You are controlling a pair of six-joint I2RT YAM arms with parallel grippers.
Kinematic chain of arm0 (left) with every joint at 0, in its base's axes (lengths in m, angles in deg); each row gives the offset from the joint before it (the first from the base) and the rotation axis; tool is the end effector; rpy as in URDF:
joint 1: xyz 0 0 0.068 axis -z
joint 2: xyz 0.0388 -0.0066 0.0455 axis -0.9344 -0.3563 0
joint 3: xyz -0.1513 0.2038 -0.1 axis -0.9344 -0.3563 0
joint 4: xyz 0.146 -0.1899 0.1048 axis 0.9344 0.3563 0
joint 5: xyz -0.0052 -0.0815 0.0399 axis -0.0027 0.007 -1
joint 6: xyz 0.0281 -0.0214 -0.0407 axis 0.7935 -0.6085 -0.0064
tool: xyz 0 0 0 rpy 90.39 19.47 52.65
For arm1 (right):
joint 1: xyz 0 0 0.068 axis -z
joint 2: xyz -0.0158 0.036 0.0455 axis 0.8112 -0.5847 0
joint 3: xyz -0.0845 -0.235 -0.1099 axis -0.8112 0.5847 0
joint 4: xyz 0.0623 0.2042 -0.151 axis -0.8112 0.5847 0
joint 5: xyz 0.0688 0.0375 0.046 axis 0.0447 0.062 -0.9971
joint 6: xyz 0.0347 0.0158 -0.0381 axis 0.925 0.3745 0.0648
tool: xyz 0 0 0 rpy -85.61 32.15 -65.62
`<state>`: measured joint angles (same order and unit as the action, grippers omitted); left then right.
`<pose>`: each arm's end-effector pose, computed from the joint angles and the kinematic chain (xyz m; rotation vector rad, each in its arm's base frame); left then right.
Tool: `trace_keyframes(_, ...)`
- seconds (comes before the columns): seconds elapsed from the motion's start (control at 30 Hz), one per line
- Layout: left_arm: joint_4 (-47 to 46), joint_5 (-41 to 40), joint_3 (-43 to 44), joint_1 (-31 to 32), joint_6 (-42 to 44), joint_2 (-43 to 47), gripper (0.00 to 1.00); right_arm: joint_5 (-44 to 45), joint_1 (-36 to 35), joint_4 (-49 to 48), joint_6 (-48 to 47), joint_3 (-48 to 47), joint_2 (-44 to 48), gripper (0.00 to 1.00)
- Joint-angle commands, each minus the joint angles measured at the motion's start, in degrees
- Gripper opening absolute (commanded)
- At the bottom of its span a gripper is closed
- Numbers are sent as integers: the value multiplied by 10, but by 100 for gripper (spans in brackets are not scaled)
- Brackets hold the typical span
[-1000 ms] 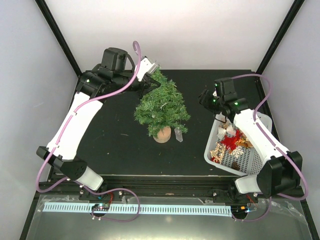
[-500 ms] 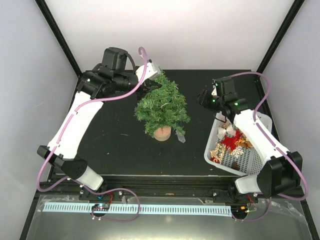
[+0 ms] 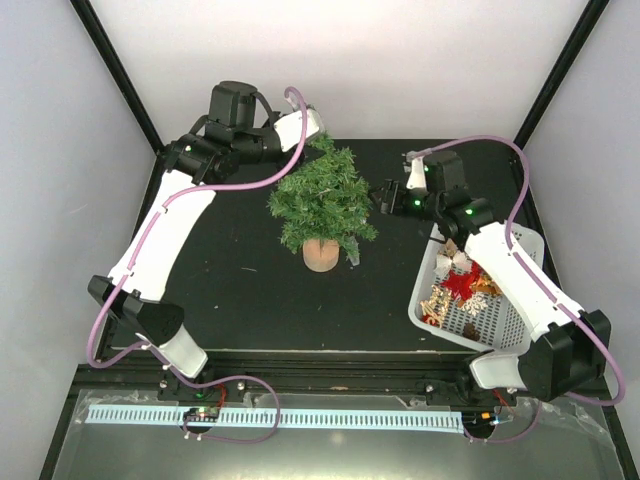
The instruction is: Decorate the small christmas tree
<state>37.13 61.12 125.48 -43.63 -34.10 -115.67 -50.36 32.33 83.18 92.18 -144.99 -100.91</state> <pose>0.2965 -0.1608 0.4705 1.2896 1.5437 -0.4083 0.2707 0.1207 0.3407 0.0112 2.2796 0.8651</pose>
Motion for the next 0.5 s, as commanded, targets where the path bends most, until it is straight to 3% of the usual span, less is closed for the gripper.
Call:
trace_keyframes(0.0,-45,-20,23,-7,10,-6,49,-3,-37,-10,-28,-32,-15,60)
trace_keyframes(0.17,-71,-55,19,-12,0,-14,60,-16,-66,-25,-13,-36,-29,59)
trace_keyframes(0.47,-100,-108,29,-14,-8,-42,65,-6,-136,-41,7,-17,-29,57)
